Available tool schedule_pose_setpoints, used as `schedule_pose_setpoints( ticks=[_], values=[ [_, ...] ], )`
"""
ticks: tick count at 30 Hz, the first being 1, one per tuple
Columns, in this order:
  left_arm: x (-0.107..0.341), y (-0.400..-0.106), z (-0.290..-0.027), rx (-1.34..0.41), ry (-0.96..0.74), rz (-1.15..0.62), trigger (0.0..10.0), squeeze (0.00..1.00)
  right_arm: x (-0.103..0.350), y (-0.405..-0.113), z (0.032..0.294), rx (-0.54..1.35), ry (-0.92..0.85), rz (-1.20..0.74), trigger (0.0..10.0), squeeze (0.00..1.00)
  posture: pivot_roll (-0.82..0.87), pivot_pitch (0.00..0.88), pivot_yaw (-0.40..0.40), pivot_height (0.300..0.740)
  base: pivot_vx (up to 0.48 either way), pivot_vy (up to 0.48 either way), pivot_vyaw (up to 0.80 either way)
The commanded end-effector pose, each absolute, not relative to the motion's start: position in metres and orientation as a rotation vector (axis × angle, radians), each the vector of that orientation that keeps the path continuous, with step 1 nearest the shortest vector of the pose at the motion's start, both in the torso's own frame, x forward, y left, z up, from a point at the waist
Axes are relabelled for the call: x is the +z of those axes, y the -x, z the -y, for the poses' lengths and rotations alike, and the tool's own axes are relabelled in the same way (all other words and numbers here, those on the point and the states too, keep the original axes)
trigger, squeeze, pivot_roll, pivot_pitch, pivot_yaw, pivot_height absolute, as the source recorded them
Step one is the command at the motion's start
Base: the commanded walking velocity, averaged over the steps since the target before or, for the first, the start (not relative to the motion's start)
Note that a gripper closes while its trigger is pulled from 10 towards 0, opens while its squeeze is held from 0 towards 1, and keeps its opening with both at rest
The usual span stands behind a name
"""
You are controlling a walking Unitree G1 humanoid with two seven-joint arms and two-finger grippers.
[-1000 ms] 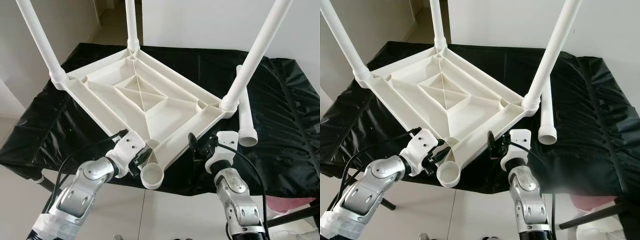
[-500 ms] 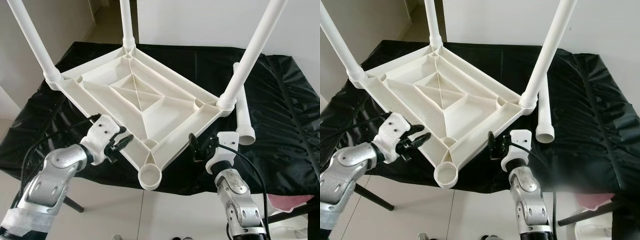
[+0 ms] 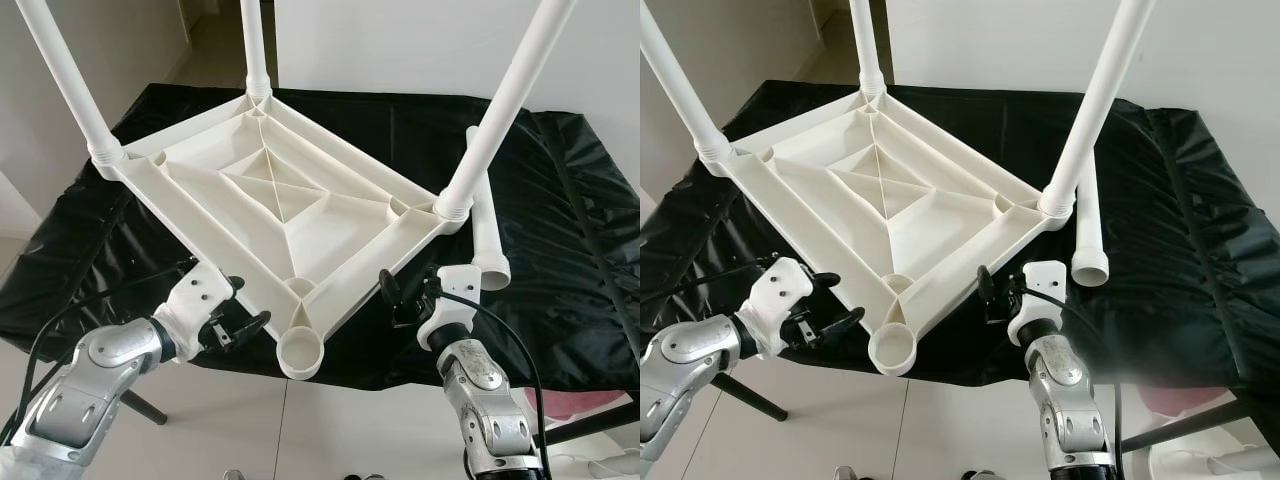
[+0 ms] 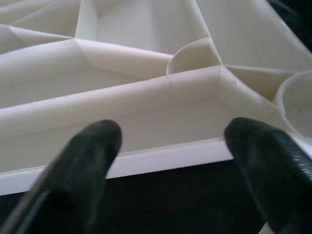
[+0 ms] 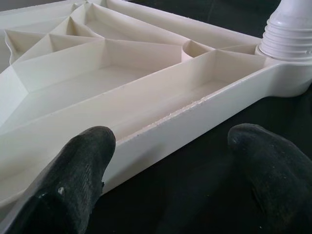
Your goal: Building children table
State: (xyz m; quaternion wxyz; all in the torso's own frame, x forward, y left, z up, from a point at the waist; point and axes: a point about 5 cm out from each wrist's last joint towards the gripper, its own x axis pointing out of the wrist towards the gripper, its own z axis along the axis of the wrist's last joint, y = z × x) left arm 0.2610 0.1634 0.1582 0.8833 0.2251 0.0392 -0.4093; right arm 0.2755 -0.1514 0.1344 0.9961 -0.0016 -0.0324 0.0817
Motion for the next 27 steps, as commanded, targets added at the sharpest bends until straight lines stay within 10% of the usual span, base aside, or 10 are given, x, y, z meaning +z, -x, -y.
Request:
schedule_pose_setpoints(
  ticks=[1, 2, 27],
  values=[
    [0.152, -0.25, -0.158, -1.091, -0.49, -0.144, 10.0, 1.0, 0.126, -0.273, 0.155, 0.158, 0.003, 0.028, 10.0, 0.0, 0.01, 0.119, -0.004, 0.74, 0.0, 0.0, 0.0],
    [0.15, -0.249, -0.162, -1.109, -0.509, -0.167, 10.0, 0.0, 0.126, -0.274, 0.155, 0.158, 0.004, 0.029, 10.0, 0.0, 0.01, 0.114, -0.001, 0.74, 0.0, 0.0, 0.0],
    [0.151, -0.256, -0.166, -1.267, -0.642, -0.23, 10.0, 0.0, 0.128, -0.277, 0.155, 0.153, 0.006, 0.044, 10.0, 0.0, 0.01, 0.117, 0.012, 0.74, 0.0, 0.0, 0.0]
  ],
)
